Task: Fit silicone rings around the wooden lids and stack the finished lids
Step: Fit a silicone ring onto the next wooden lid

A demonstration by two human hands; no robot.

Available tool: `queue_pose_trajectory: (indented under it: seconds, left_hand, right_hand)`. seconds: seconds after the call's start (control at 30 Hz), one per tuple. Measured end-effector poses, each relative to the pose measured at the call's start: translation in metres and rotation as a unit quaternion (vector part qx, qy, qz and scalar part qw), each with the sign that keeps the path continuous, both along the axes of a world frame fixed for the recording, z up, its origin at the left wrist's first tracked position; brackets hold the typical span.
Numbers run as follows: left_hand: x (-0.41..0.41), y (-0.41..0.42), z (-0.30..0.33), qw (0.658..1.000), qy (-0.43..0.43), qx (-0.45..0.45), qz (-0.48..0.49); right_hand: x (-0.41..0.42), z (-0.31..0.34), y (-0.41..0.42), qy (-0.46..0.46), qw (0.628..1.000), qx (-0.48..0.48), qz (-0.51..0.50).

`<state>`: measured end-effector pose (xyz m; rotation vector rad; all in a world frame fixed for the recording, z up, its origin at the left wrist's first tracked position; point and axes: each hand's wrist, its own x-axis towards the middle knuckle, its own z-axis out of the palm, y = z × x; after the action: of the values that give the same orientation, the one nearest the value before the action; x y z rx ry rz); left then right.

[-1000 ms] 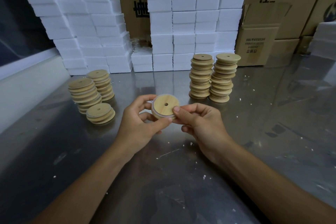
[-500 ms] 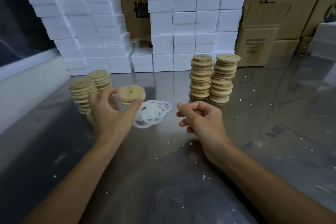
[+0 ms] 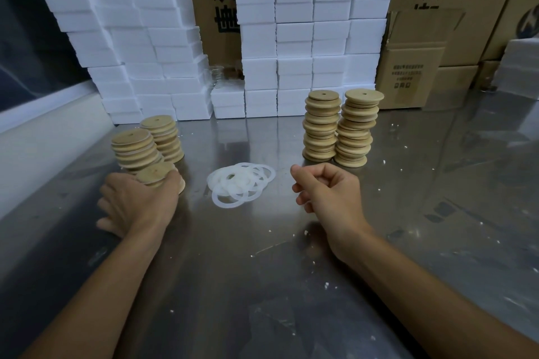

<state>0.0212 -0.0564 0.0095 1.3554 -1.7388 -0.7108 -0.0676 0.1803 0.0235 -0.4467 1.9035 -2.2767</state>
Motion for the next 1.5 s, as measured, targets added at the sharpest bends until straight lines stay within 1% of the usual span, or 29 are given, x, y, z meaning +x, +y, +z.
queue_pose_trajectory:
  seconds: [0.33, 0.4, 0.47, 0.53, 0.6, 0.67, 0.7, 0.77, 0.83, 0.93, 1.07, 1.17, 1.33, 1.43, 1.5]
  left_hand:
    - [-0.001, 0.003, 0.001, 0.999, -0.027, 0.017, 0.004]
    - [-0.001, 0.008, 0.004, 1.0, -0.015, -0.015, 0.017]
    - [0.0, 0.016, 0.006, 0.994, 0.013, -0.113, 0.007]
    - [-0.001, 0.026, 0.005, 0.971, 0.038, -0.228, -0.062]
    - [-0.006, 0.037, 0.003, 0.936, 0.035, -0.291, -0.193]
    - [-0.012, 0.048, -0.003, 0.892, -0.016, -0.312, -0.326]
    - [-0.014, 0.052, -0.006, 0.87, -0.049, -0.313, -0.377]
    - [-0.017, 0.056, -0.011, 0.84, -0.116, -0.304, -0.435]
    - [-0.017, 0.056, -0.013, 0.835, -0.147, -0.287, -0.446]
    - [-0.019, 0.054, -0.013, 0.847, -0.144, -0.263, -0.44]
    - [-0.021, 0.054, -0.012, 0.851, -0.135, -0.259, -0.436]
    - [-0.022, 0.053, -0.012, 0.848, -0.13, -0.267, -0.439]
    - [-0.022, 0.055, -0.01, 0.852, -0.131, -0.271, -0.428]
    - [-0.02, 0.056, -0.009, 0.854, -0.136, -0.266, -0.427]
    - [-0.021, 0.056, -0.009, 0.854, -0.137, -0.265, -0.426]
  right_hand:
    - [-0.004, -0.005, -0.001, 0.011, 1.0, -0.004, -0.009]
    - [-0.006, -0.005, 0.0, 0.025, 1.0, -0.003, -0.016]
    - [-0.007, -0.006, 0.0, 0.048, 0.999, 0.005, -0.024]
    - [-0.008, -0.008, -0.001, 0.073, 0.997, 0.018, -0.026]
    - [-0.009, -0.011, -0.001, 0.105, 0.993, 0.047, -0.028]
    - [-0.011, -0.014, -0.001, 0.142, 0.986, 0.075, -0.042]
    - [-0.012, -0.016, -0.001, 0.159, 0.982, 0.084, -0.054]
    - [-0.015, -0.018, -0.002, 0.193, 0.973, 0.1, -0.08]
    - [-0.017, -0.02, -0.002, 0.221, 0.964, 0.104, -0.106]
    - [-0.021, -0.021, -0.004, 0.243, 0.955, 0.11, -0.129]
    - [-0.033, -0.012, -0.007, 0.272, 0.938, 0.159, -0.142]
    - [-0.05, 0.005, -0.014, 0.305, 0.917, 0.193, -0.171]
    - [-0.088, 0.045, -0.027, 0.374, 0.846, 0.332, -0.184]
    - [-0.106, 0.062, -0.034, 0.388, 0.797, 0.411, -0.212]
    - [-0.116, 0.069, -0.036, 0.366, 0.776, 0.467, -0.214]
